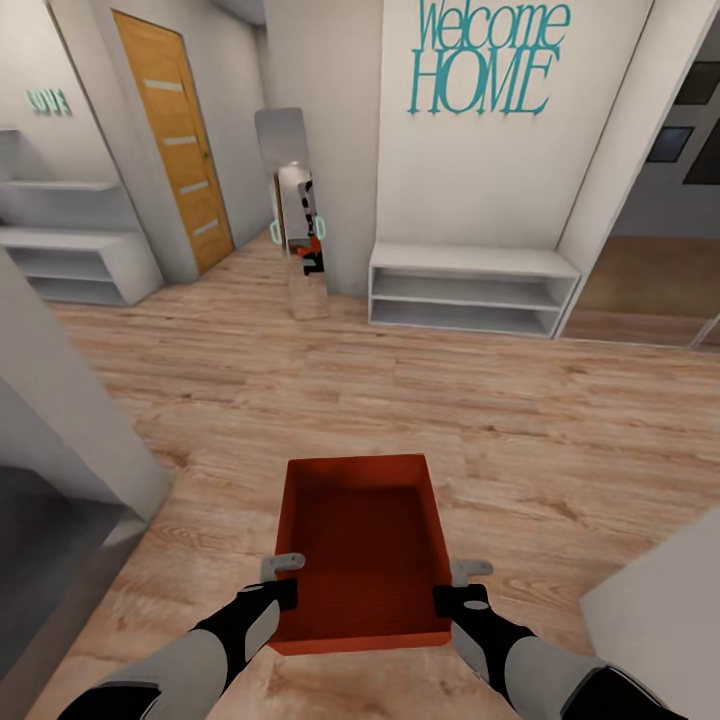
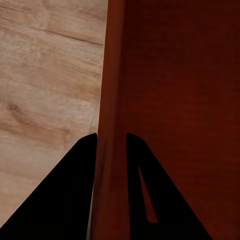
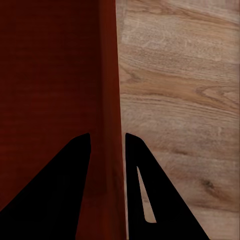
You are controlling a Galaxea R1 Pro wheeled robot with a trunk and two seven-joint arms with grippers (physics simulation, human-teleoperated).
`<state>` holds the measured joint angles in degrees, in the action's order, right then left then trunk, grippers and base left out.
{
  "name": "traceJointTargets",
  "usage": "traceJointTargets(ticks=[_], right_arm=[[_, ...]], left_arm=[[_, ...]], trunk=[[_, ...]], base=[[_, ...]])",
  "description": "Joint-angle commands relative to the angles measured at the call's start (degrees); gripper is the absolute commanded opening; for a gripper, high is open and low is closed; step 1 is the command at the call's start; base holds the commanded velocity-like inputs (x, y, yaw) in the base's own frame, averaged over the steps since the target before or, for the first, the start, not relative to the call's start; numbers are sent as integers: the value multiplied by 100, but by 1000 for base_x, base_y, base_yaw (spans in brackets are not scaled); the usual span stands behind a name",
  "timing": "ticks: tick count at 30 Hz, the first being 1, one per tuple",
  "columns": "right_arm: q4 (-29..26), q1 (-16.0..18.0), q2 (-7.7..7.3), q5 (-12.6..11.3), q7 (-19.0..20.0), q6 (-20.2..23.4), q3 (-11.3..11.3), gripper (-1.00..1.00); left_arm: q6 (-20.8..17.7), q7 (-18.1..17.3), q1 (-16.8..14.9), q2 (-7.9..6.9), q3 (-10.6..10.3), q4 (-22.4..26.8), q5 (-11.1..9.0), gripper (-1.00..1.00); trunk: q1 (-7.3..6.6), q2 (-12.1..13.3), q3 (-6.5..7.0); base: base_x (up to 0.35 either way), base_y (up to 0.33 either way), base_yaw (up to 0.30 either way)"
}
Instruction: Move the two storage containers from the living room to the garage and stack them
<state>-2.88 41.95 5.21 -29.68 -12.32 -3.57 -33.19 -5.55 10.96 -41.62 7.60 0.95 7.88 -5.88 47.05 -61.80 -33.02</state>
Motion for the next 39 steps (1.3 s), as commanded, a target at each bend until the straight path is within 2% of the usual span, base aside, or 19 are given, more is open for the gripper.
traceJointTargets(ticks=[1, 4, 16, 39], right_arm=[[-82, 6, 3, 23, 169, -91, 119, -100], [-82, 6, 3, 23, 169, -91, 119, -100], [-82, 6, 0, 23, 169, -91, 119, -100], [-82, 6, -2, 23, 169, -91, 119, -100]], left_arm=[[-34, 56, 5, -13, -85, -7, -29, -100], [-34, 56, 5, -13, -83, -6, -28, -100], [-34, 56, 5, -15, -86, -5, -28, -100], [-34, 56, 5, -13, -86, -7, -28, -100]], trunk=[[3, -3, -5], [3, -3, -5], [3, -3, -5], [3, -3, -5]], base=[[322, 0, 0], [322, 0, 24], [322, 0, 224], [322, 0, 7]])
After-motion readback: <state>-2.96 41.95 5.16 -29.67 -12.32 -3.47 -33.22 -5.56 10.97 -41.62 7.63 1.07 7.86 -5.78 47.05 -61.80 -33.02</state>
